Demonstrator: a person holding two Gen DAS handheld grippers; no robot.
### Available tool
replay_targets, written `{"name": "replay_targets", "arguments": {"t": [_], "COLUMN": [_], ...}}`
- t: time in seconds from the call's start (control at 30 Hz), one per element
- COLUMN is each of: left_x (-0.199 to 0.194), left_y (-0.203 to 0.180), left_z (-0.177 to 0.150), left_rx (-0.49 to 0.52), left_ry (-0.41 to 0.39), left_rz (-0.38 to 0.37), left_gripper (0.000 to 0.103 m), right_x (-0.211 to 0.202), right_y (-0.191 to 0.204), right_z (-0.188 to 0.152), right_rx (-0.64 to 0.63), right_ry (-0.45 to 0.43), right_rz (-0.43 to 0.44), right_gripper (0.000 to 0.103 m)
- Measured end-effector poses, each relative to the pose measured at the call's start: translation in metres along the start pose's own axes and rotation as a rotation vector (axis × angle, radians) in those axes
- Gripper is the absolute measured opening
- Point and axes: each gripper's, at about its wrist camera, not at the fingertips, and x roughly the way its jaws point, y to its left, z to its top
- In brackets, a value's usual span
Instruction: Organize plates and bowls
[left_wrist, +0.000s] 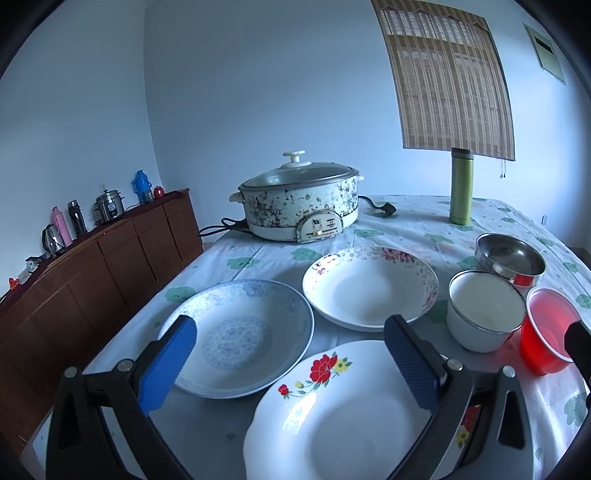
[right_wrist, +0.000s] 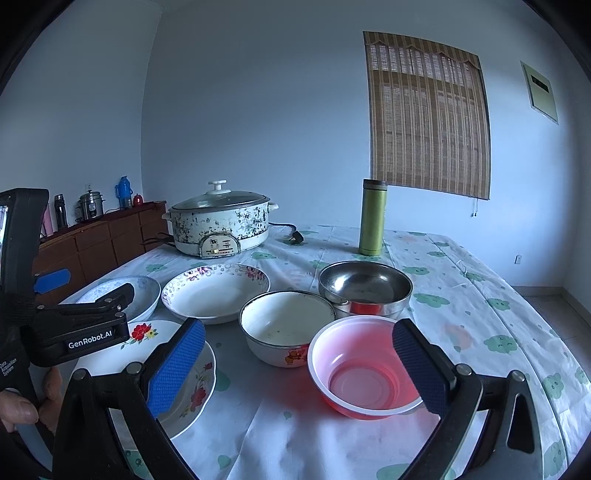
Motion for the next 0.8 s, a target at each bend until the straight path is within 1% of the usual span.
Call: {"name": "replay_targets", "arguments": {"t": [0.8], "left_x": [0.0001], "left_y": [0.0000], "left_z": [-0.0002], "left_rx": [0.000], "left_ry": [-0.001], "left_rz": [0.000], "left_gripper": [0.103], "right_x": [-0.0016], "right_y": [0.0009], "right_z": [0.0008], "right_rx": [0.000], "right_ry": [0.001], "right_rz": [0.001], "right_gripper": [0.102]}}
